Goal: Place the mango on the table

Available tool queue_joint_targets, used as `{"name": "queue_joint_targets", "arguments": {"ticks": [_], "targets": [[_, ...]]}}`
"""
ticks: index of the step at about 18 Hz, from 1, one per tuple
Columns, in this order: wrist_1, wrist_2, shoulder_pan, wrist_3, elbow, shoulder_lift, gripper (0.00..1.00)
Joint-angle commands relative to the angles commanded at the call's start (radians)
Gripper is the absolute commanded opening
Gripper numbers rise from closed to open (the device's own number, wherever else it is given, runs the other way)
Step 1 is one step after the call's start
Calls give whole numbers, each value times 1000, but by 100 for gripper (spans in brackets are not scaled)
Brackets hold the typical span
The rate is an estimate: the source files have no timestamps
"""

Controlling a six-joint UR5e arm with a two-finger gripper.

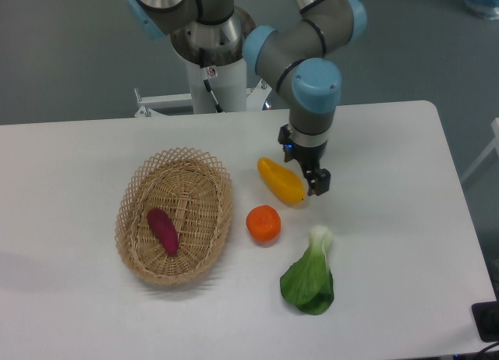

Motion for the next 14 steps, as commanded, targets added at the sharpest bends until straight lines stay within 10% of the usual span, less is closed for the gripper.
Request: {"name": "queue_joint_targets", "arguments": {"ticks": [14], "targets": [[-138,-11,80,-118,273,-109,100]]}}
